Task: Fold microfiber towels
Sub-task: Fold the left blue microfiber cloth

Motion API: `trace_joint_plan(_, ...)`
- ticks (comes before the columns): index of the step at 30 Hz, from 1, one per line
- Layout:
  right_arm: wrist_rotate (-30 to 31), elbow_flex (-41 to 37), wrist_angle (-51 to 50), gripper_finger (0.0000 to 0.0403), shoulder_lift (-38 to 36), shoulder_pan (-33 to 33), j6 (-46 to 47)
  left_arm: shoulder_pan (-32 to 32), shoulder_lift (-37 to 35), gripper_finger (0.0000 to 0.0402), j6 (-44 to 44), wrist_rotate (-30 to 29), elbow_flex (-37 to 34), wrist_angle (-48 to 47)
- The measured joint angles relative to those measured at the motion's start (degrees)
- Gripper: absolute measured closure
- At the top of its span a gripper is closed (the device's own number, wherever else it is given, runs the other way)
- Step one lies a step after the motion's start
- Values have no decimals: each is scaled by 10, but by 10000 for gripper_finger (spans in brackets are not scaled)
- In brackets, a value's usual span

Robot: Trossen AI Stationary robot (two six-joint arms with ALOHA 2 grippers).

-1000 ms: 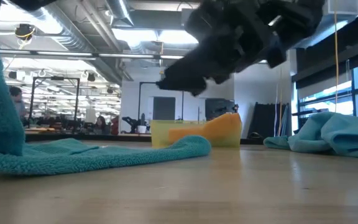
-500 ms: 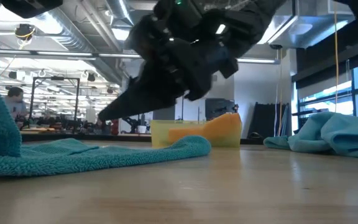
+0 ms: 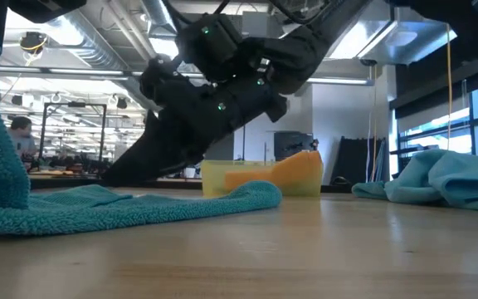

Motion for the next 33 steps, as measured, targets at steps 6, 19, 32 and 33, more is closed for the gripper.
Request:
trace_joint_plan(6, 12, 0, -16, 209, 0, 0, -2, 0, 0, 401, 0, 0, 0, -1)
trace_joint_plan(19, 28, 1, -74, 238, -1, 7, -18, 0, 0, 401, 0, -4, 0, -1)
trace_joint_plan(32, -7, 2, -59, 379, -1, 7, -13, 0, 0, 401, -3, -6, 0, -1)
trace_joint_plan(33, -11, 4, -59, 388, -1, 7, -8, 0, 0, 401, -3, -5, 0, -1)
